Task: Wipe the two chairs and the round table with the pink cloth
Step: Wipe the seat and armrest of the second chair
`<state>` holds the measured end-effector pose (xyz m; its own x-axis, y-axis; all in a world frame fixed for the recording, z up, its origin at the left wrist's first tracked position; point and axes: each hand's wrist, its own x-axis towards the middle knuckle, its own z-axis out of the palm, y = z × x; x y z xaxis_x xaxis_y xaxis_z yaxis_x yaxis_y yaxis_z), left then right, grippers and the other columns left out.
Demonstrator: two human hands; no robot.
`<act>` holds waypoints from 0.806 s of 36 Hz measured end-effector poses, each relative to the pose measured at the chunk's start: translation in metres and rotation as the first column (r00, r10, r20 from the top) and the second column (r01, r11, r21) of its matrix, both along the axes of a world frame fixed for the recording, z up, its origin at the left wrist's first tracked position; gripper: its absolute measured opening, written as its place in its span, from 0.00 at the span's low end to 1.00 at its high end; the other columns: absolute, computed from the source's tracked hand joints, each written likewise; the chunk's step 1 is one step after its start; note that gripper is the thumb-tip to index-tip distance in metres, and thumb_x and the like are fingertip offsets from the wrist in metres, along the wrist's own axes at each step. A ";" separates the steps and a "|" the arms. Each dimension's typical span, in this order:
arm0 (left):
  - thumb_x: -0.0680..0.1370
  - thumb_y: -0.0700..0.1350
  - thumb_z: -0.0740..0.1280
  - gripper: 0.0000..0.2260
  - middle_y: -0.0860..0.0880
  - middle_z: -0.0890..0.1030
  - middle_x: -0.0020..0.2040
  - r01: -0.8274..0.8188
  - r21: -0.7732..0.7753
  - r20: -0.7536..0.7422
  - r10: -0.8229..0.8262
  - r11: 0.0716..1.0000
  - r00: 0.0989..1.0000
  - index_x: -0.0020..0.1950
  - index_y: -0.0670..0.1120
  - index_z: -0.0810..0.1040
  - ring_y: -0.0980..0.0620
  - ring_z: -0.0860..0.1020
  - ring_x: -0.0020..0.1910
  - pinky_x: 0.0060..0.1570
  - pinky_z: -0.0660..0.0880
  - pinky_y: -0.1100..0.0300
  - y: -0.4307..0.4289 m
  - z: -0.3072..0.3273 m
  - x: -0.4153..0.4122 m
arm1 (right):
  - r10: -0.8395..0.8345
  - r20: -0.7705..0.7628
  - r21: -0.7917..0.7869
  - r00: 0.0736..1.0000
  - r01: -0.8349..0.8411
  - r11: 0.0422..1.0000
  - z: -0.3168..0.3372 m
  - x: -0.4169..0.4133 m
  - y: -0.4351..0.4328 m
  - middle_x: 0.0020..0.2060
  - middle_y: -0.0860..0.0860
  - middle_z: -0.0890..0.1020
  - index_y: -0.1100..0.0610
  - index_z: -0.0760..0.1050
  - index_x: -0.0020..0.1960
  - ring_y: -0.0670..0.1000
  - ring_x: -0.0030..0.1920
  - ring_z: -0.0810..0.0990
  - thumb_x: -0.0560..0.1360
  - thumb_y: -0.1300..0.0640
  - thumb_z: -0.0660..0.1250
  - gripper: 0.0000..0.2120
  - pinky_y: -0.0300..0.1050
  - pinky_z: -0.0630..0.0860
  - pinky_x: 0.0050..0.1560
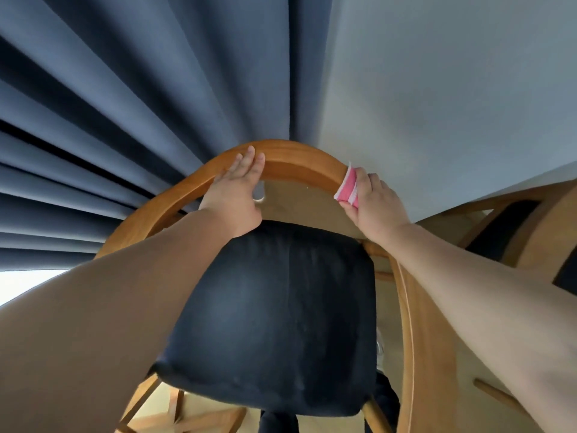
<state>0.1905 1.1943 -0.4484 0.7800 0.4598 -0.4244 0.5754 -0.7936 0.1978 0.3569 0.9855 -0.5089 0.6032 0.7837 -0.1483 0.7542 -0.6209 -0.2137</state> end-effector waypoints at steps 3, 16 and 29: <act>0.75 0.42 0.63 0.40 0.53 0.37 0.77 0.003 0.018 -0.015 -0.003 1.000 1.000 0.77 0.52 0.38 0.53 0.41 0.76 0.75 0.49 0.51 -0.001 0.000 0.001 | -0.033 0.003 -0.040 0.999 0.033 0.999 -0.003 -0.003 -0.016 0.58 0.58 0.75 0.61 0.57 0.74 0.57 0.55 0.78 0.78 0.44 0.64 0.33 0.48 0.78 0.52; 0.74 0.42 0.62 0.41 0.48 0.35 0.77 0.272 0.163 0.003 -0.276 0.948 0.961 0.77 0.50 0.36 0.50 0.35 0.75 0.74 0.37 0.48 -0.076 0.003 0.043 | -0.027 -0.008 -0.056 1.000 0.027 0.998 -0.001 -0.002 -0.023 0.62 0.57 0.74 0.59 0.56 0.74 0.56 0.57 0.78 0.79 0.43 0.62 0.32 0.48 0.77 0.53; 0.73 0.41 0.63 0.43 0.50 0.32 0.76 0.241 0.157 -0.086 -0.229 0.958 0.970 0.76 0.50 0.34 0.50 0.33 0.75 0.74 0.36 0.50 -0.084 -0.007 0.047 | -0.095 0.007 -0.206 0.995 0.094 0.974 0.003 -0.019 -0.066 0.63 0.57 0.72 0.59 0.54 0.74 0.56 0.59 0.76 0.79 0.45 0.61 0.31 0.46 0.75 0.54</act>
<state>0.2380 1.1104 -0.4552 0.8471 0.3350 -0.4126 0.3763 -0.9263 0.0203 0.3377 0.9193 -0.5054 0.6724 0.6758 -0.3021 0.6897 -0.7201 -0.0756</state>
